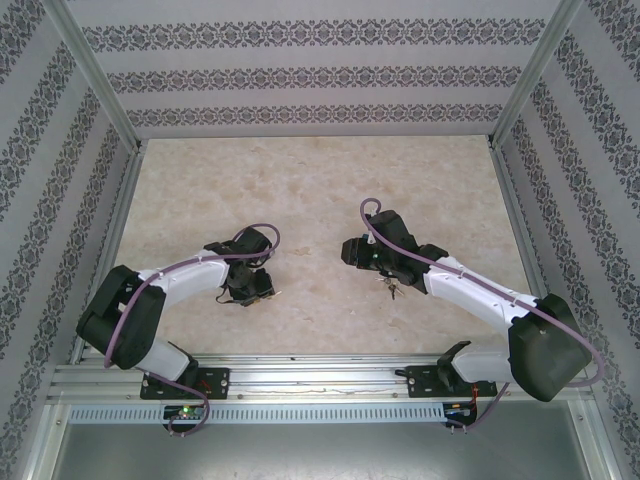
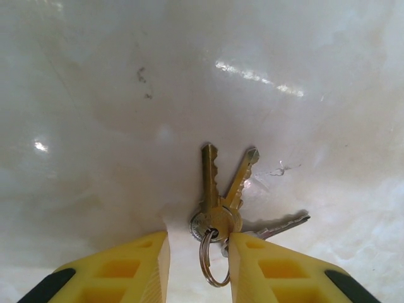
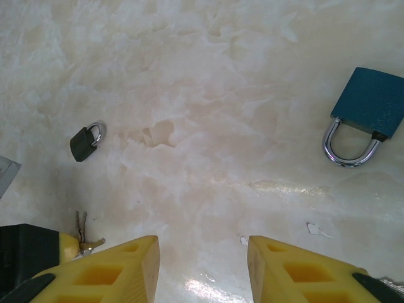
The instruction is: Unlock with the key
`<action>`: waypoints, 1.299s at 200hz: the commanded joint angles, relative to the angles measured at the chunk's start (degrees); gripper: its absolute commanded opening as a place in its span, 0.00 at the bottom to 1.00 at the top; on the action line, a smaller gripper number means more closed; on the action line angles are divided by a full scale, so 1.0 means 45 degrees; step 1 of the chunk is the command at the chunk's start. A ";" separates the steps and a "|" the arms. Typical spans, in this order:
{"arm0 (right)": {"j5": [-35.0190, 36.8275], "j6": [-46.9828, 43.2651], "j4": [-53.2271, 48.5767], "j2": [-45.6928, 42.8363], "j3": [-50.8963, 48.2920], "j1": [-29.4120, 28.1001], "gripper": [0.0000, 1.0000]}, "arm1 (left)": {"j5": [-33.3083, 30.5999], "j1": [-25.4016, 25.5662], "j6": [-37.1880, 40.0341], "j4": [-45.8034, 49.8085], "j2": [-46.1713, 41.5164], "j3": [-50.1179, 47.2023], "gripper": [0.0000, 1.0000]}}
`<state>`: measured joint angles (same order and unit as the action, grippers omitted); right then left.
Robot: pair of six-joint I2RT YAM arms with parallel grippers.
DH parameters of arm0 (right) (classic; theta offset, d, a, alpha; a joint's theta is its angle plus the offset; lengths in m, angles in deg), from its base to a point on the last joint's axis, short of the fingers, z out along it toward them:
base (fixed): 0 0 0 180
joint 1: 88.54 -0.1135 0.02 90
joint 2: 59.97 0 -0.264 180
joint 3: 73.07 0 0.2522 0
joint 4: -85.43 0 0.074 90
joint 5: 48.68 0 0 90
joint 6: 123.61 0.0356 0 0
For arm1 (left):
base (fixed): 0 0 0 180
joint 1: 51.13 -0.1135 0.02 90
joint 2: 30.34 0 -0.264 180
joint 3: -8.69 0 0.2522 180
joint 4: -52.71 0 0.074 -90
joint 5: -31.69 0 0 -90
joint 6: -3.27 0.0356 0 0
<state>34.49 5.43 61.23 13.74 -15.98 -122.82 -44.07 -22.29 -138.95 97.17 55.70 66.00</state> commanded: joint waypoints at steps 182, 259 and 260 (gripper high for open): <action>-0.0374 0.0170 0.0273 0.0074 0.0216 0.0007 0.42 | 0.0889 0.0349 0.0926 -0.1163 0.0515 0.2280 0.00; -0.3163 0.2688 0.3937 -0.0827 -0.0537 0.0860 0.41 | 0.2255 0.0359 0.1651 -0.2802 -0.0305 0.5052 0.00; -0.3176 0.2718 0.3978 -0.0831 -0.0542 0.0880 0.41 | 0.2289 0.0364 0.1629 -0.2859 -0.0318 0.5060 0.00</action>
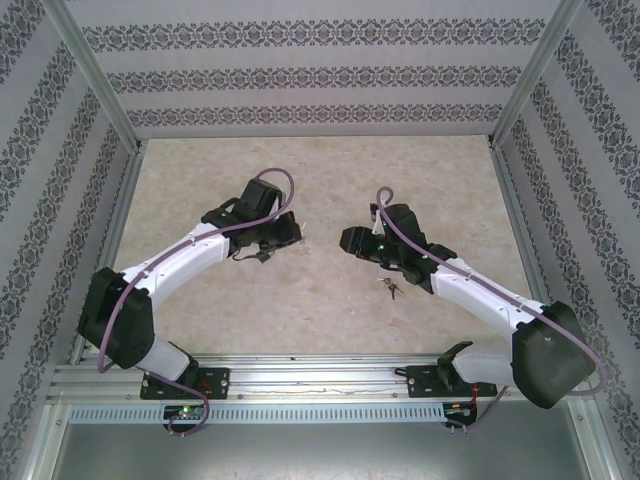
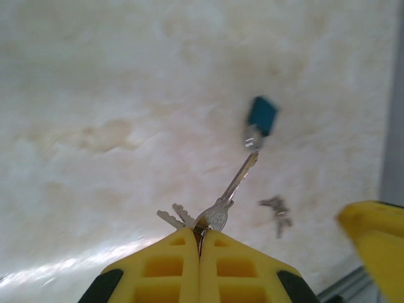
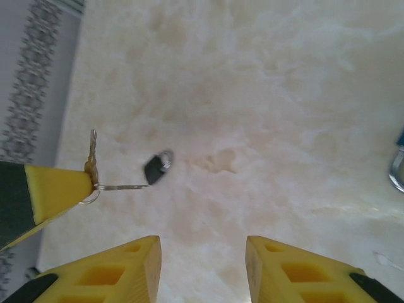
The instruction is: Unlock with the key
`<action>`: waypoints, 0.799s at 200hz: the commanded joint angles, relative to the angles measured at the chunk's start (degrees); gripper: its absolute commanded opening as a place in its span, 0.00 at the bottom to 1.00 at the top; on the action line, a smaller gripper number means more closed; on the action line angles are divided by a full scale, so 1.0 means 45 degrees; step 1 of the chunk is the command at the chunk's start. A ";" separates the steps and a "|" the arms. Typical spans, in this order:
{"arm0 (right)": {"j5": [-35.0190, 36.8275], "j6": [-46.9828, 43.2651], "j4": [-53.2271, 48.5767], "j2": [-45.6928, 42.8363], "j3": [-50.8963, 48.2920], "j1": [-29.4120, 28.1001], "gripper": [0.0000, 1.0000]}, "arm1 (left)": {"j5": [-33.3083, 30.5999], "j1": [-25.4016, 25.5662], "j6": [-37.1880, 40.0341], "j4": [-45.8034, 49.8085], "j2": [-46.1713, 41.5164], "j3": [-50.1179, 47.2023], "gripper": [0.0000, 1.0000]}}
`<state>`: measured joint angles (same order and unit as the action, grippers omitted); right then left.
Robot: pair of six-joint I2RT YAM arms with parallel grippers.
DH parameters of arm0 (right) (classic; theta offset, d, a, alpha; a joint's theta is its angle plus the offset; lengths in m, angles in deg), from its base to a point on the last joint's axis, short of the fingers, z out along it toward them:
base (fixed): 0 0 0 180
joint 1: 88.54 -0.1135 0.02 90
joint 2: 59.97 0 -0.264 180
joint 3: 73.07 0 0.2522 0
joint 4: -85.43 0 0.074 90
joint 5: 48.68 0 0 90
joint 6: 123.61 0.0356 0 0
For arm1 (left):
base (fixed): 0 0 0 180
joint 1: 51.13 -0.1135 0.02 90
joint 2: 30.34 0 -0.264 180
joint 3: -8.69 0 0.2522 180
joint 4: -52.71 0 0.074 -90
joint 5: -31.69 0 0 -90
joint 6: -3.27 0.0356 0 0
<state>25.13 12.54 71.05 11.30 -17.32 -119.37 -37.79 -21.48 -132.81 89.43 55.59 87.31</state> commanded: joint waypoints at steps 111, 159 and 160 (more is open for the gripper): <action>-0.2477 0.2775 0.7798 -0.0150 -0.0685 0.0264 0.38 | 0.2918 0.0589 -0.1504 -0.5154 -0.1545 -0.0634 0.00; -0.2287 0.2741 0.7661 -0.0363 -0.0876 0.0464 0.38 | 0.3136 0.0667 -0.1863 -0.5843 -0.1664 -0.0735 0.00; -0.2294 0.2747 0.7650 -0.0365 -0.0876 0.0464 0.38 | 0.3137 0.0672 -0.1865 -0.5844 -0.1659 -0.0728 0.00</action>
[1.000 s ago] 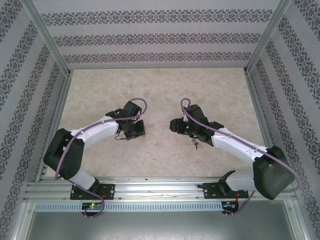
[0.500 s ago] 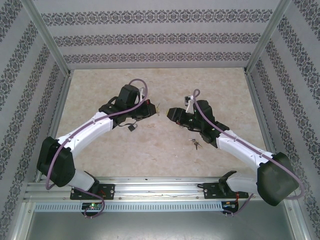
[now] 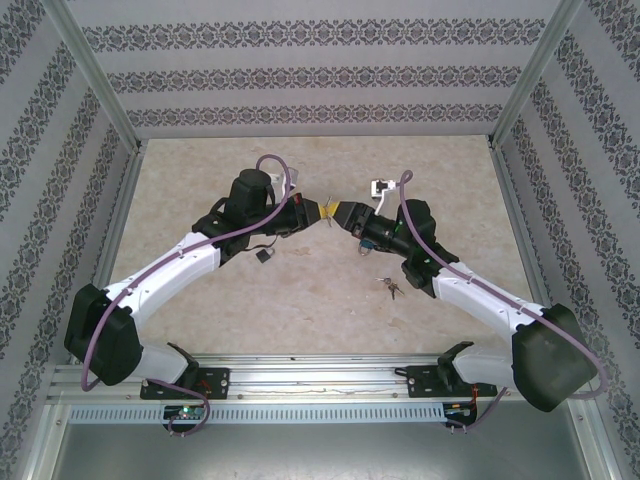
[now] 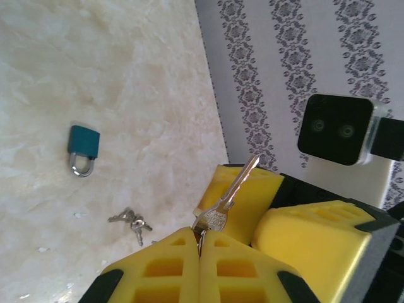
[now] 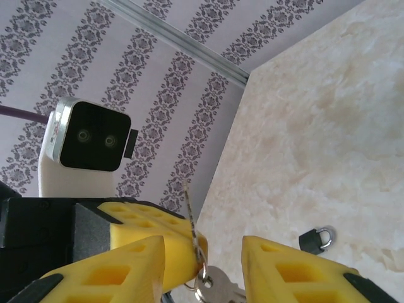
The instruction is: Unlock with the key
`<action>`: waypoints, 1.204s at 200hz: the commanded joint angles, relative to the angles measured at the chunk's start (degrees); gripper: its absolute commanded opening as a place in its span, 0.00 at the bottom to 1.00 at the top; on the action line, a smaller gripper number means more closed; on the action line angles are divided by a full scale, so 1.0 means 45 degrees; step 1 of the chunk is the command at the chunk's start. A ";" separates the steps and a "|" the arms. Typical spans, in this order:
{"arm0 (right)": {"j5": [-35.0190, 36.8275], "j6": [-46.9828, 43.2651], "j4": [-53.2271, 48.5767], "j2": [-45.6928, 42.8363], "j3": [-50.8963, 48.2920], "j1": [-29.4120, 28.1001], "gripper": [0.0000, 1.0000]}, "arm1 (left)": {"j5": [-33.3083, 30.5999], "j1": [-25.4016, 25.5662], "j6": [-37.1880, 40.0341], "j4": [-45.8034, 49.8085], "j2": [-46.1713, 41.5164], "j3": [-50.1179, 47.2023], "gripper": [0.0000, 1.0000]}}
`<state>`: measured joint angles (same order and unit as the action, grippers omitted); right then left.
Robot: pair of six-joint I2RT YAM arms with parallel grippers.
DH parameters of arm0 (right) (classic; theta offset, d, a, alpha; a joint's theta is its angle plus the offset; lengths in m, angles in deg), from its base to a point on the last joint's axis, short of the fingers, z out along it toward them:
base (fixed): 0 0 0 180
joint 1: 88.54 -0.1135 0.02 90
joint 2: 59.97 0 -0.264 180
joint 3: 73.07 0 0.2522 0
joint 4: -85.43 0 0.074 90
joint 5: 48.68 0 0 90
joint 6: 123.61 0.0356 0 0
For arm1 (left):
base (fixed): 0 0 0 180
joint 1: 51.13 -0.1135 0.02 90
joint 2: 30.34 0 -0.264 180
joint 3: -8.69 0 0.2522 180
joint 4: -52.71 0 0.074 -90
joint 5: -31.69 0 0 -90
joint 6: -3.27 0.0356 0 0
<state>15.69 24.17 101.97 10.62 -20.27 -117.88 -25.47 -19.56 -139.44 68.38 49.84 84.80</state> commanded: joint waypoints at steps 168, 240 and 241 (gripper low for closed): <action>-0.0684 0.0353 0.1371 -0.0182 -0.0091 0.0236 0.02 | 0.1250 0.0269 -0.0943 -0.2647 -0.0391 -0.0323 0.00; -0.1128 0.0097 0.0768 -0.0406 0.0068 0.0963 0.00 | 0.0797 0.0202 -0.0143 -0.1650 -0.0696 -0.0185 0.30; -0.1134 0.0084 0.0738 -0.0419 0.0070 0.0988 0.00 | 0.0792 0.0196 -0.0123 -0.1614 -0.0712 -0.0174 0.30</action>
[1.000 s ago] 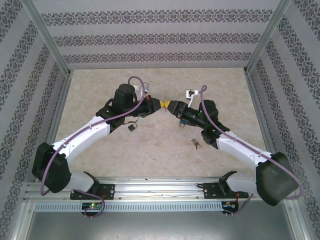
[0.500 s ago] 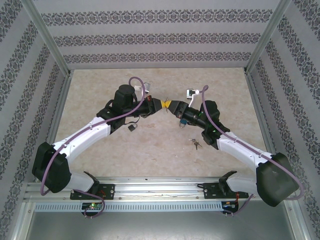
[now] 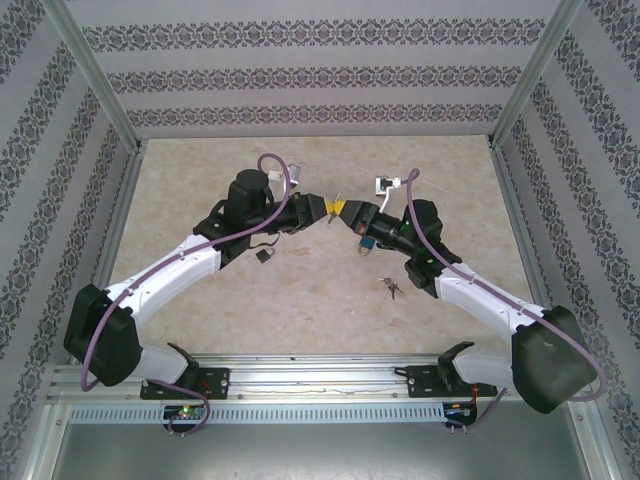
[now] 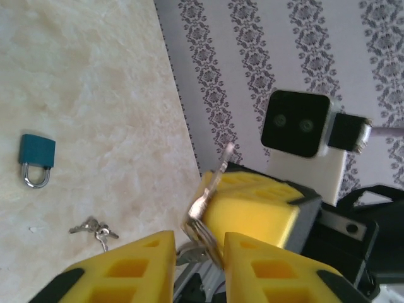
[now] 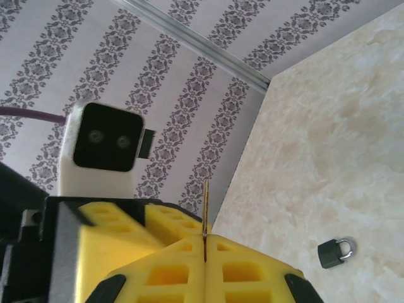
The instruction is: Unlock with the key
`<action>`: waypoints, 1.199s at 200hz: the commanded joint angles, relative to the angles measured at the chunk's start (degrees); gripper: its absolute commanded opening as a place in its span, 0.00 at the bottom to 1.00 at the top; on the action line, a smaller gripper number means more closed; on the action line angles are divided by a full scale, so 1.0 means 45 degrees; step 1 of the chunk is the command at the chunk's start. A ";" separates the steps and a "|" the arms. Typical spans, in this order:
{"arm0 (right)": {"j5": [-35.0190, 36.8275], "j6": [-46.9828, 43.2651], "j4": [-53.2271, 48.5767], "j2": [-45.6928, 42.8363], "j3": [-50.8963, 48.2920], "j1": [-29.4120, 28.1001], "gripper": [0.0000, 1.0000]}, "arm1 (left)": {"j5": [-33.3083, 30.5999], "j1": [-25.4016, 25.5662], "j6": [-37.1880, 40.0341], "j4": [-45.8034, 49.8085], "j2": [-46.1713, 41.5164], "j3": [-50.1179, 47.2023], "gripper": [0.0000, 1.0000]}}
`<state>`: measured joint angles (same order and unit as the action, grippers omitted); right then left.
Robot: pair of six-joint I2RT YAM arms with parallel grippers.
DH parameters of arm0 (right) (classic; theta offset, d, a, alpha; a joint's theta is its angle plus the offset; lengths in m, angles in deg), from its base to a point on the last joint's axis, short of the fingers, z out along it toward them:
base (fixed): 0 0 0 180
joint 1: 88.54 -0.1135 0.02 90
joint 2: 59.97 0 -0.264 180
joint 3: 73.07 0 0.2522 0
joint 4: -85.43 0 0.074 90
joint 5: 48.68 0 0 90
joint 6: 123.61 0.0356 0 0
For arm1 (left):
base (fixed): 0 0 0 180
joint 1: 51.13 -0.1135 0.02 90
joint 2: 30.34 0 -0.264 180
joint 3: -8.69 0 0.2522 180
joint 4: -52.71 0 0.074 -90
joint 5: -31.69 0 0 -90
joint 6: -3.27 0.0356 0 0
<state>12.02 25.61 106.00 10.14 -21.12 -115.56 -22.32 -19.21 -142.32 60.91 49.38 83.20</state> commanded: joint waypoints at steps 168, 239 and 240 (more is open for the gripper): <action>-0.7302 -0.3507 -0.3153 0.0754 0.2606 0.0650 0.00 | 0.2306 -0.1039 0.4659 0.4888 -0.0780 0.2533 0.31; -0.7292 -0.3597 -0.3253 0.0571 0.2606 0.0445 0.00 | 0.2847 -0.0981 0.4302 0.4301 -0.0633 0.2369 0.39; -0.7295 -0.3584 -0.3253 0.0572 0.2616 0.0442 0.00 | 0.2845 -0.0981 0.4295 0.4282 -0.0640 0.2354 0.39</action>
<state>-18.82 10.94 90.83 13.90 -11.04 -112.81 -11.68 -23.49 -123.15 81.32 46.21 92.86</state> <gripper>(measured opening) 0.057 0.373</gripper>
